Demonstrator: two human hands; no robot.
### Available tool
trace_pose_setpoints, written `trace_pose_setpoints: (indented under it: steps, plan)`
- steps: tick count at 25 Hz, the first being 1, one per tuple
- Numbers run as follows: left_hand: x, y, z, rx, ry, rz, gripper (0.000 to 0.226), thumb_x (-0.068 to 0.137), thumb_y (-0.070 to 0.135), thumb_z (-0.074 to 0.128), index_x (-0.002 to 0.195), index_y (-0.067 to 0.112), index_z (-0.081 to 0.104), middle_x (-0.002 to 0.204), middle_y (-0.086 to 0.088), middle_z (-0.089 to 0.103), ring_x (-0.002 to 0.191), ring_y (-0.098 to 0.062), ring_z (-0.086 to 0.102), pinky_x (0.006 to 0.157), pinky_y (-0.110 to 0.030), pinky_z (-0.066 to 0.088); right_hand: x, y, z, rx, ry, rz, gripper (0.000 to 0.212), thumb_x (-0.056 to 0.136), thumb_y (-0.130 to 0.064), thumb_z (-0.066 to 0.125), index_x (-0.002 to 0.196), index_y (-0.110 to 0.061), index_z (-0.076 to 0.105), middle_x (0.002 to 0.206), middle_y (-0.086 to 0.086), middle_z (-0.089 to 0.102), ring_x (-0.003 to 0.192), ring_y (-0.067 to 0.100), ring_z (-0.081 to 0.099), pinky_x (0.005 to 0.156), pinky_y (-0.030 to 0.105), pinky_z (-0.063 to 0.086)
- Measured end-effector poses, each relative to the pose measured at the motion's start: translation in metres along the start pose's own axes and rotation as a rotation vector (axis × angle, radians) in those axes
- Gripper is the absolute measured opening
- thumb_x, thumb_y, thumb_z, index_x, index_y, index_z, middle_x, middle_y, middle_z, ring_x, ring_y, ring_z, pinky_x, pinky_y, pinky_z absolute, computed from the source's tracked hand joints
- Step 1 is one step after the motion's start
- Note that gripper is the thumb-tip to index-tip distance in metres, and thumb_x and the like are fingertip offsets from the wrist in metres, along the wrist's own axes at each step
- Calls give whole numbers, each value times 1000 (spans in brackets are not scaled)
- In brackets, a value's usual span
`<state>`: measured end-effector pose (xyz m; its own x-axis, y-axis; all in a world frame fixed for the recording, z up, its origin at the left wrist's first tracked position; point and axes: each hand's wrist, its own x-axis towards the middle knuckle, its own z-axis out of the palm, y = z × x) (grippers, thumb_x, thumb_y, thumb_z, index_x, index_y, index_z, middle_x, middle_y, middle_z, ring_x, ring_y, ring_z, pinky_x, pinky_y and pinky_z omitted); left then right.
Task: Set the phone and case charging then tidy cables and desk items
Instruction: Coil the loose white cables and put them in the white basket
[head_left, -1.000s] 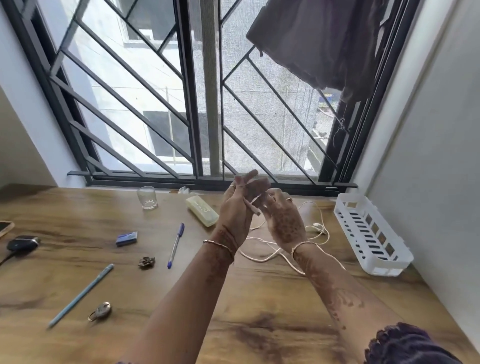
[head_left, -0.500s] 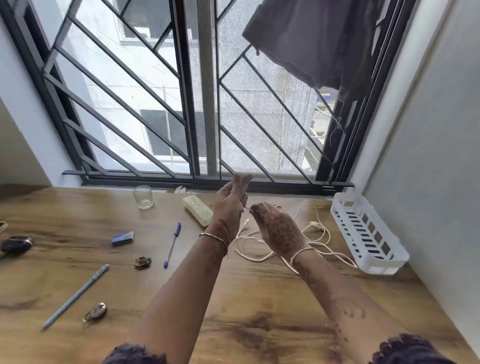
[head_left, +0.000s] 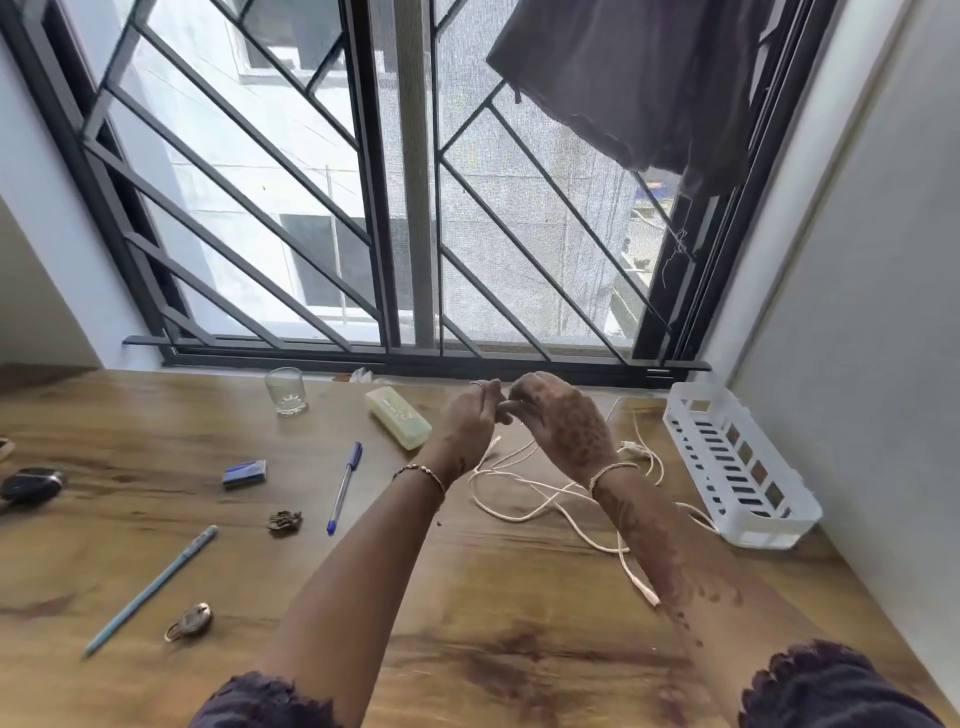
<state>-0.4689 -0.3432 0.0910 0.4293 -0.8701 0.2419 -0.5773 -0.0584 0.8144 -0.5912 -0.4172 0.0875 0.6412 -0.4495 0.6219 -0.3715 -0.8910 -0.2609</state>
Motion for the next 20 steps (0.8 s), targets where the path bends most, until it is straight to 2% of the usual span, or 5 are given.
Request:
trace_pose_setpoints:
  steps: [4,8,11,16,20]
  plan:
    - [2,3,-2,-55,-20,-55,51,103,33,28,66,17,59,52,-5,55,50,-13,49,69,-33,46,21,3,-9,229,19,133,14,84,-27,70,87,-13,69,83,-1,68,74,10,62,72,27,53]
    - [1,5,-9,-637,-113,-228,52,103,36,29,70,10,59,45,6,34,40,-7,31,51,-23,39,41,4,-8,451,-35,230,9,86,-14,68,94,-13,72,89,-4,74,84,6,69,83,31,57]
    - [3,6,-15,-997,-184,-282,48,102,36,29,75,8,57,40,9,25,33,-6,22,43,-20,33,52,6,-14,518,-14,297,13,82,-24,73,87,-13,71,83,-4,73,78,3,68,77,21,55]
    - [10,17,-17,-1347,-189,-253,43,103,29,23,84,6,55,38,8,28,29,-4,25,43,-17,40,56,8,-2,595,-69,338,17,91,-23,62,91,-8,70,80,8,71,70,15,64,70,34,54]
    - [17,18,-12,-1368,-114,-232,43,104,31,24,99,3,57,43,7,35,37,-6,39,51,-22,43,42,3,17,639,-172,383,21,94,-7,50,98,-16,69,80,15,68,68,19,58,67,35,53]
